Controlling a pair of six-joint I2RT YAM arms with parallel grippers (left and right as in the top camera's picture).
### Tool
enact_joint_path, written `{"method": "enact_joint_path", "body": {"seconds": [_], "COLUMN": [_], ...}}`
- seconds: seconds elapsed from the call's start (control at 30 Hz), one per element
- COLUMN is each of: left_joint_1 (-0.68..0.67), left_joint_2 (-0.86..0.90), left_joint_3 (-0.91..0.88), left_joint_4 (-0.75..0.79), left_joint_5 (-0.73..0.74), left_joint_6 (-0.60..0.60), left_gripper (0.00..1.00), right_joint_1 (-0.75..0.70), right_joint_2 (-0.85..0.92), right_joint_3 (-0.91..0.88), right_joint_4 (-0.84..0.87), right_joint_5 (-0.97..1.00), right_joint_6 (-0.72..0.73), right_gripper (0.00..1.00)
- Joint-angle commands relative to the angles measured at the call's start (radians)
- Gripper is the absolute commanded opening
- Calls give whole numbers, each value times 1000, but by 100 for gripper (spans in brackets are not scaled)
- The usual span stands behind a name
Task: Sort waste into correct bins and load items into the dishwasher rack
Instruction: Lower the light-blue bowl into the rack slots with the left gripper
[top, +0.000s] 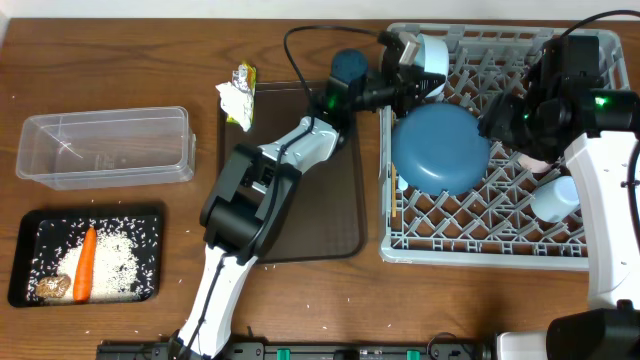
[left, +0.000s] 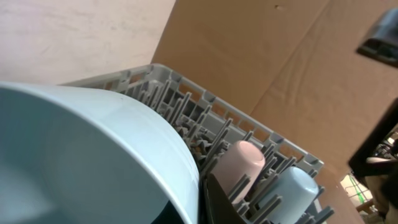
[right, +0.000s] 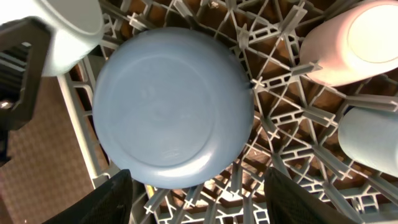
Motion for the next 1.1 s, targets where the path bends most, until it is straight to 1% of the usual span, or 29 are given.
{"method": "enact_joint_path", "body": {"seconds": [0.0,0.3,0.43,0.63,0.83,1.07], "left_joint_1": [-11,-30,-50,-62,-58,-12], "left_joint_2": [18,45,45,45,45,45], "left_joint_3": [12,12,12,12,12,12], "left_joint_4": [14,40,89,97,87,39], "left_joint_5": [-50,-75,-82,-93,-98,-98], "left_joint_6": [14,14,13,6,10,17], "left_gripper": [6,6,6,6,6,6], "right_joint_1": [5,5,5,5,5,5], "right_joint_2": [-18,-18,-18,-18,-18,-18], "right_joint_3": [4,4,4,4,4,4], "right_joint_4": [-11,-29,-26,-30,-42,-57], "right_joint_5": [1,16,19,20,20,23], "right_joint_6": [-25,-31,-31,-31,-31,-31], "right_gripper": [64,63,63,63,63,62]}}
